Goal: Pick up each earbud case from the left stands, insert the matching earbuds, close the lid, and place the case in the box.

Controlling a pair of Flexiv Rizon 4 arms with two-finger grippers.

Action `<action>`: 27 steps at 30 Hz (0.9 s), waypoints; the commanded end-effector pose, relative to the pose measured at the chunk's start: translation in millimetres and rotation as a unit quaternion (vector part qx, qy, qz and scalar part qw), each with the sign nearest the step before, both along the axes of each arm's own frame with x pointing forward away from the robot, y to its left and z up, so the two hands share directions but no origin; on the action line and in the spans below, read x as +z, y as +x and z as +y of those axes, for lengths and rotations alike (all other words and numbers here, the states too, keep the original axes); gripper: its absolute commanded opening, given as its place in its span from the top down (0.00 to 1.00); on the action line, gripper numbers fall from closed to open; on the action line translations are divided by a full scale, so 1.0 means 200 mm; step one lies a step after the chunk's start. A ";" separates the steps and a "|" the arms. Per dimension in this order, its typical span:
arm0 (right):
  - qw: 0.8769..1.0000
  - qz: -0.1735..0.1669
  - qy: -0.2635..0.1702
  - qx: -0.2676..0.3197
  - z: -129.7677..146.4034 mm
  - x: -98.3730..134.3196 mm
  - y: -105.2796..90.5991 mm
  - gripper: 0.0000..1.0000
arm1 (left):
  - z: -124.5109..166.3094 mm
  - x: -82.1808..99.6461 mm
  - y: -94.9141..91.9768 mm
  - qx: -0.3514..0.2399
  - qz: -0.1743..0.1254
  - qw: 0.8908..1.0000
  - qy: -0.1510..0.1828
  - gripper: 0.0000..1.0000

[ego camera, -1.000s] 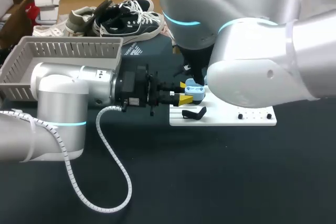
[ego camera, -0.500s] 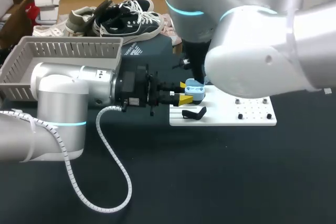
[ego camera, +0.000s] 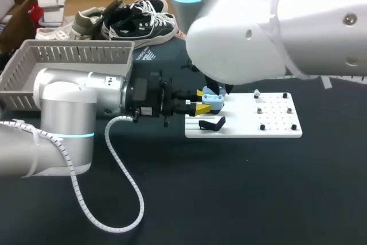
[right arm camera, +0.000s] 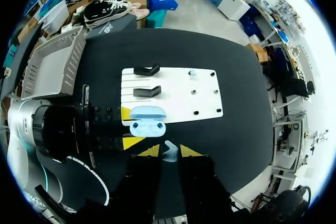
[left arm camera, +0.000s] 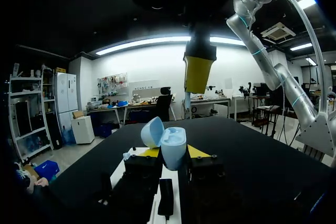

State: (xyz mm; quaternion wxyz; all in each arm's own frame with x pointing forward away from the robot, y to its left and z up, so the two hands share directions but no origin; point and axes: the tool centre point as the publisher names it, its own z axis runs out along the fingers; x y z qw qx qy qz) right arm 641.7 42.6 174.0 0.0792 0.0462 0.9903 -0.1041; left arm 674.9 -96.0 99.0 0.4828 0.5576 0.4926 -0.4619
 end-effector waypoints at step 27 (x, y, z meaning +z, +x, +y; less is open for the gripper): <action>0.988 0.071 0.044 -0.131 -0.03 0.01 0.10 1.00 | -0.02 0.00 0.00 0.002 -0.006 1.000 -0.007 1.00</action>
